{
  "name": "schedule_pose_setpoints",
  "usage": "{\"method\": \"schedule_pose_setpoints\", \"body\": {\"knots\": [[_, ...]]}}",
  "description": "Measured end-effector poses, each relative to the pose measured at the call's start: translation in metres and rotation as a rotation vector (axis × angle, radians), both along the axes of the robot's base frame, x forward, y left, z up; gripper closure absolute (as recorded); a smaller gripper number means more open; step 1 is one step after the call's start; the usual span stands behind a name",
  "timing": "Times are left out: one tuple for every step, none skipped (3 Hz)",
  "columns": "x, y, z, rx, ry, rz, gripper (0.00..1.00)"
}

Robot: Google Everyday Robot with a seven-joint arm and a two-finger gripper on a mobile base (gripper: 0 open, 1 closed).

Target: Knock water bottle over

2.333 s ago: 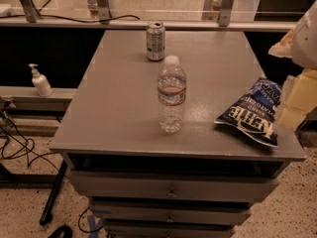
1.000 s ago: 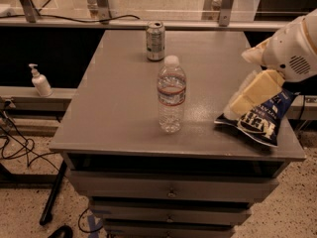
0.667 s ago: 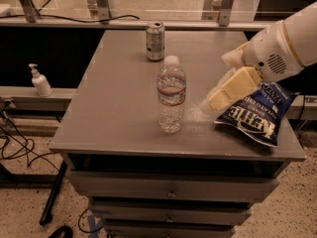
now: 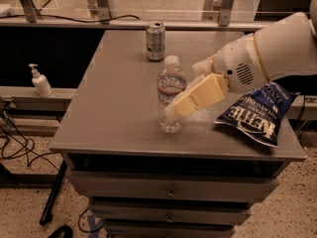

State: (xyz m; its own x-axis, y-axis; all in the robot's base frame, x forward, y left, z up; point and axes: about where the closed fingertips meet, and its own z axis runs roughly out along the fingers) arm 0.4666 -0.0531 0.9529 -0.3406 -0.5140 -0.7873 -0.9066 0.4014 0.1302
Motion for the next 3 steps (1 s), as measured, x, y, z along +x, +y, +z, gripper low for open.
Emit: {"method": "schedule_pose_setpoints", "body": {"knots": [[-0.001, 0.022, -0.005, 0.020, -0.070, -0.005, 0.00], [0.017, 0.035, -0.015, -0.024, -0.180, -0.051, 0.00], [0.055, 0.032, -0.027, -0.101, -0.269, -0.115, 0.00]]}}
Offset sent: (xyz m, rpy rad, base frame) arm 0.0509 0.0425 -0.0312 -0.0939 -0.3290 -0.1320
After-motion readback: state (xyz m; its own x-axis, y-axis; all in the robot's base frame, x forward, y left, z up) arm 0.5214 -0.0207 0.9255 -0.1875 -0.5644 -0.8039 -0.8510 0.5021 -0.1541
